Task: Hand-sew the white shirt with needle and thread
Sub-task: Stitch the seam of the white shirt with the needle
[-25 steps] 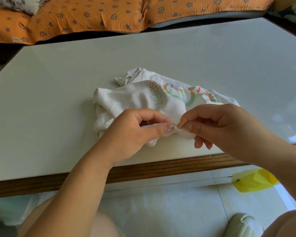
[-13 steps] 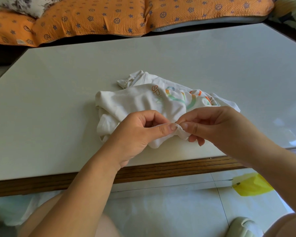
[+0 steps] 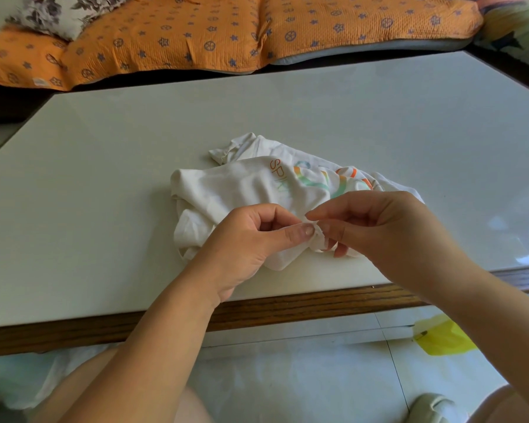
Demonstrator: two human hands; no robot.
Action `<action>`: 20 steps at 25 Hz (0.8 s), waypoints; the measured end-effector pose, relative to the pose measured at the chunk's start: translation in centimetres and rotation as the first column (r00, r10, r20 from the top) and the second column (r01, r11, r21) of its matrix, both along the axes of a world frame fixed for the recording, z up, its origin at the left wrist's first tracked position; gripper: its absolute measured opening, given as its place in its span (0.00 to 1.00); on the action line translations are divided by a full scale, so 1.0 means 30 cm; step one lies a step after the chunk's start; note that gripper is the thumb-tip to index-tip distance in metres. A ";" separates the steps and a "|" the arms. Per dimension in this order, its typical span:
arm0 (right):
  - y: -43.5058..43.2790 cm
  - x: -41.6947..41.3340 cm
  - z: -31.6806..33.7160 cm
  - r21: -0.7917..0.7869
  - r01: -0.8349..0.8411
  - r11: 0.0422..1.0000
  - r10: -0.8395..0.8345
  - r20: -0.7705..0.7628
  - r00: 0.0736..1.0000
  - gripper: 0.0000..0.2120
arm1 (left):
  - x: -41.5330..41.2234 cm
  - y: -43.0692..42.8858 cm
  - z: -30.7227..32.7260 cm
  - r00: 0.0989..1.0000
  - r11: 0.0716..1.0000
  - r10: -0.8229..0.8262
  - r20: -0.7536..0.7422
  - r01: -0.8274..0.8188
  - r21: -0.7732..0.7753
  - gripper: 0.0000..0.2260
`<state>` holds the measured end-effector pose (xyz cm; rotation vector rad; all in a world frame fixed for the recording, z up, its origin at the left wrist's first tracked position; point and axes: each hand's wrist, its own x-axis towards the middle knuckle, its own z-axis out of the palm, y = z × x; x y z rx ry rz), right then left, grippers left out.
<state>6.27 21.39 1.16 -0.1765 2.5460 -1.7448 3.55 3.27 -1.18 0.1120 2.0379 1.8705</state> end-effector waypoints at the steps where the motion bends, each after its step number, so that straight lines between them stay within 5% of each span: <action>1: -0.003 0.003 0.000 0.007 0.000 1.000 0.000 -0.011 1.000 0.11 | -0.002 0.000 -0.003 1.000 1.000 0.009 0.005 -0.009 0.014 0.11; 15: -0.020 -0.004 -0.003 0.085 0.116 0.990 -0.101 -0.156 0.982 0.05 | 0.012 0.023 0.008 0.999 0.998 0.039 -0.012 -0.038 0.048 0.14; 18: -0.027 -0.019 0.008 -0.188 0.114 0.976 -0.121 -0.025 0.992 0.05 | 0.011 0.023 0.007 0.997 0.996 0.075 -0.018 -0.074 0.040 0.13; 20: -0.010 -0.038 0.023 -0.437 0.164 0.885 -0.136 0.094 0.986 0.06 | 0.008 0.022 0.005 0.996 0.996 0.087 -0.005 -0.087 0.038 0.11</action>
